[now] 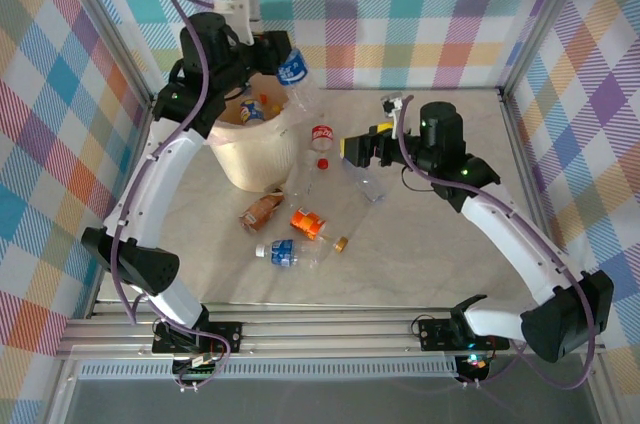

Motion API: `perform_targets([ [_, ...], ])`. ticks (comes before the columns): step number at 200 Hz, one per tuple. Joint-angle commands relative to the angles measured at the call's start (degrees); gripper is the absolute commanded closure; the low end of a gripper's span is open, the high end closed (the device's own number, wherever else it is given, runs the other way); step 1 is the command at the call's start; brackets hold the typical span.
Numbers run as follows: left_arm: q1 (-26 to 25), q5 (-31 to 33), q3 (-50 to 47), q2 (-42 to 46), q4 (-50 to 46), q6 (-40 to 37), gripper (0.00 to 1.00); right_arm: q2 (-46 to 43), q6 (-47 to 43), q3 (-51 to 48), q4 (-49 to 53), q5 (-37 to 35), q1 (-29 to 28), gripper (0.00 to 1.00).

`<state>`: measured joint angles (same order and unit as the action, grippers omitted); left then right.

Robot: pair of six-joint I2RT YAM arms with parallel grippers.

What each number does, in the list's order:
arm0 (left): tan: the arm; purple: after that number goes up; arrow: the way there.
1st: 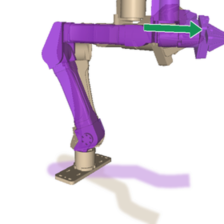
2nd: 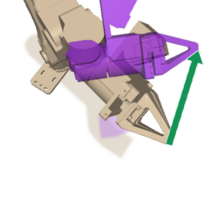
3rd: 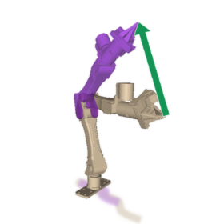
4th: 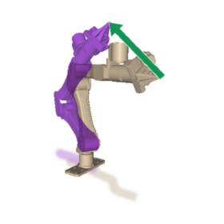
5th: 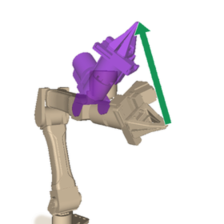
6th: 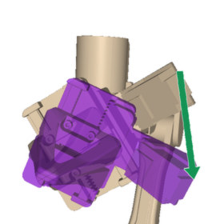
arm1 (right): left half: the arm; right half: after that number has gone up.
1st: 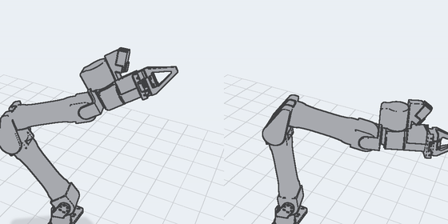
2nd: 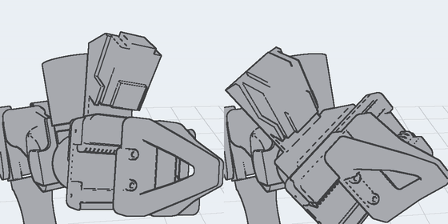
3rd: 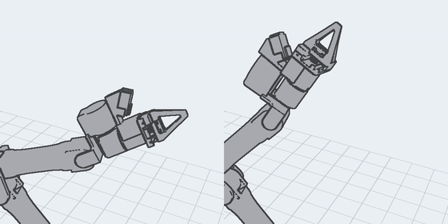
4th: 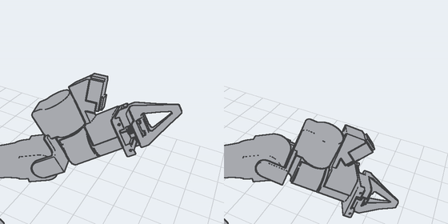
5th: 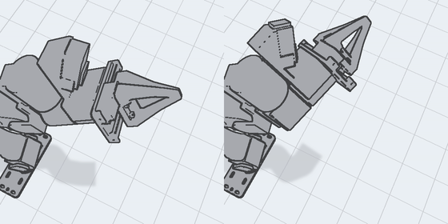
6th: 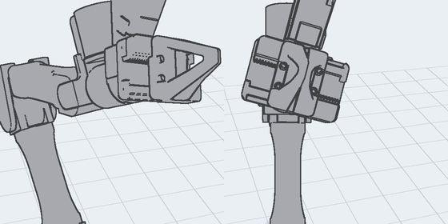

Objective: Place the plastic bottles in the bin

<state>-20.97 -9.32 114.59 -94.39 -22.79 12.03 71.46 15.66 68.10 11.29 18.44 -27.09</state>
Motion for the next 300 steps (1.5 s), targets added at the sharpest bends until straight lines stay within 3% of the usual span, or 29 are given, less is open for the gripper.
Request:
perform_targets([
  [1,2.3,5.3,1.5,2.2,-2.6,-3.8,1.00,3.3,2.4,4.1,3.8,-6.5,-0.2,0.00],
  [29,5.5,13.4,1.4,3.3,-4.2,-6.2,1.00,9.2,4.7,8.6,6.5,-9.8,0.4,0.00],
  [51,8.1,16.2,1.0,3.2,-4.3,-7.6,1.00,14.4,6.6,12.2,7.5,-9.7,1.2,0.01],
  [141,12.5,13.5,7.0,-7.7,-15.9,-14.6,1.00,38.6,9.4,31.6,14.0,-7.3,4.9,0.11],
  [196,12.6,11.9,9.9,-14.1,-20.3,-16.3,0.91,50.6,6.3,42.0,16.6,-6.9,4.8,0.17],
  [221,12.8,9.7,10.9,-16.2,-21.8,-16.3,0.79,53.8,5.7,43.6,15.9,-6.8,4.3,0.17],
  [258,12.7,7.5,12.6,-18.2,-23.0,-15.7,0.38,58.1,4.6,47.8,17.5,-7.5,3.3,0.17],
  [300,12.8,3.9,14.2,-17.5,-23.2,-13.9,0.14,62.8,3.7,53.6,20.9,-9.1,2.3,0.15],
])
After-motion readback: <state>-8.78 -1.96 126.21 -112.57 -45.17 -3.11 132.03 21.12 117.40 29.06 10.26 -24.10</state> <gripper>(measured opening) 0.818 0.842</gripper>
